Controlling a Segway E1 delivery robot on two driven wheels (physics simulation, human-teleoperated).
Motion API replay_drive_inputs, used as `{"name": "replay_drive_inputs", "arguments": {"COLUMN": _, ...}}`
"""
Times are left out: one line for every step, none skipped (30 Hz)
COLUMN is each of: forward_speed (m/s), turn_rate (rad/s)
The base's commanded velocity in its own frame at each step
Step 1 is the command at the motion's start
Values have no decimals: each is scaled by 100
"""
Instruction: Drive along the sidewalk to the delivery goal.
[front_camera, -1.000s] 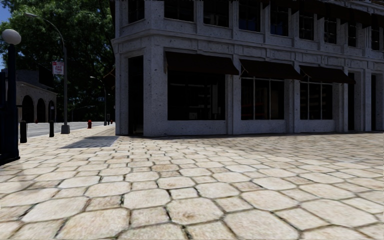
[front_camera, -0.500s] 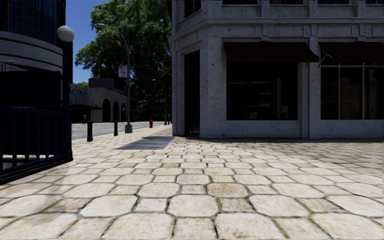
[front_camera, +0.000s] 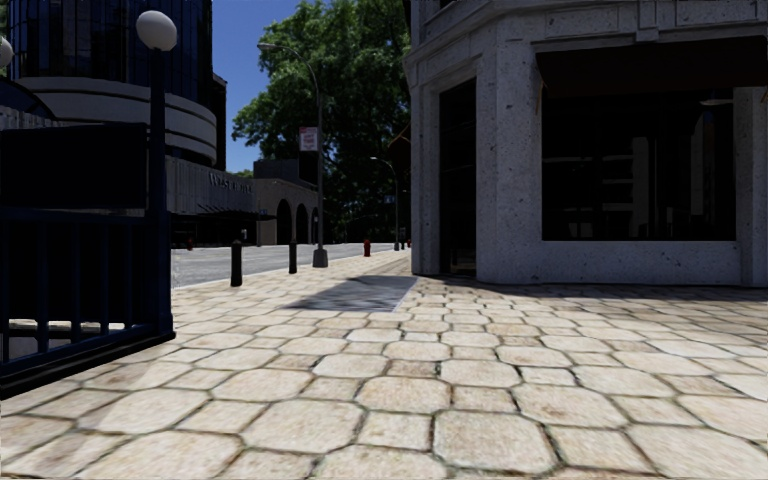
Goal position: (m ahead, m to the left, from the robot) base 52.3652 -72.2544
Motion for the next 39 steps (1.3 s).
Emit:
{"name": "replay_drive_inputs", "arguments": {"forward_speed": 200, "turn_rate": 0}}
{"name": "replay_drive_inputs", "arguments": {"forward_speed": 200, "turn_rate": 0}}
{"name": "replay_drive_inputs", "arguments": {"forward_speed": 200, "turn_rate": 0}}
{"name": "replay_drive_inputs", "arguments": {"forward_speed": 200, "turn_rate": 0}}
{"name": "replay_drive_inputs", "arguments": {"forward_speed": 200, "turn_rate": 0}}
{"name": "replay_drive_inputs", "arguments": {"forward_speed": 200, "turn_rate": 0}}
{"name": "replay_drive_inputs", "arguments": {"forward_speed": 200, "turn_rate": 0}}
{"name": "replay_drive_inputs", "arguments": {"forward_speed": 200, "turn_rate": 0}}
{"name": "replay_drive_inputs", "arguments": {"forward_speed": 200, "turn_rate": 0}}
{"name": "replay_drive_inputs", "arguments": {"forward_speed": 200, "turn_rate": 0}}
{"name": "replay_drive_inputs", "arguments": {"forward_speed": 200, "turn_rate": 0}}
{"name": "replay_drive_inputs", "arguments": {"forward_speed": 200, "turn_rate": 0}}
{"name": "replay_drive_inputs", "arguments": {"forward_speed": 200, "turn_rate": 0}}
{"name": "replay_drive_inputs", "arguments": {"forward_speed": 200, "turn_rate": 0}}
{"name": "replay_drive_inputs", "arguments": {"forward_speed": 200, "turn_rate": 0}}
{"name": "replay_drive_inputs", "arguments": {"forward_speed": 200, "turn_rate": 0}}
{"name": "replay_drive_inputs", "arguments": {"forward_speed": 200, "turn_rate": 0}}
{"name": "replay_drive_inputs", "arguments": {"forward_speed": 200, "turn_rate": 0}}
{"name": "replay_drive_inputs", "arguments": {"forward_speed": 200, "turn_rate": 0}}
{"name": "replay_drive_inputs", "arguments": {"forward_speed": 200, "turn_rate": 0}}
{"name": "replay_drive_inputs", "arguments": {"forward_speed": 200, "turn_rate": 0}}
{"name": "replay_drive_inputs", "arguments": {"forward_speed": 200, "turn_rate": 0}}
{"name": "replay_drive_inputs", "arguments": {"forward_speed": 200, "turn_rate": 0}}
{"name": "replay_drive_inputs", "arguments": {"forward_speed": 200, "turn_rate": 0}}
{"name": "replay_drive_inputs", "arguments": {"forward_speed": 200, "turn_rate": 0}}
{"name": "replay_drive_inputs", "arguments": {"forward_speed": 200, "turn_rate": 0}}
{"name": "replay_drive_inputs", "arguments": {"forward_speed": 200, "turn_rate": 0}}
{"name": "replay_drive_inputs", "arguments": {"forward_speed": 200, "turn_rate": 0}}
{"name": "replay_drive_inputs", "arguments": {"forward_speed": 200, "turn_rate": 0}}
{"name": "replay_drive_inputs", "arguments": {"forward_speed": 200, "turn_rate": 0}}
{"name": "replay_drive_inputs", "arguments": {"forward_speed": 200, "turn_rate": 0}}
{"name": "replay_drive_inputs", "arguments": {"forward_speed": 200, "turn_rate": 0}}
{"name": "replay_drive_inputs", "arguments": {"forward_speed": 200, "turn_rate": 0}}
{"name": "replay_drive_inputs", "arguments": {"forward_speed": 200, "turn_rate": 0}}
{"name": "replay_drive_inputs", "arguments": {"forward_speed": 200, "turn_rate": 0}}
{"name": "replay_drive_inputs", "arguments": {"forward_speed": 200, "turn_rate": 0}}
{"name": "replay_drive_inputs", "arguments": {"forward_speed": 200, "turn_rate": 0}}
{"name": "replay_drive_inputs", "arguments": {"forward_speed": 200, "turn_rate": 0}}
{"name": "replay_drive_inputs", "arguments": {"forward_speed": 200, "turn_rate": 0}}
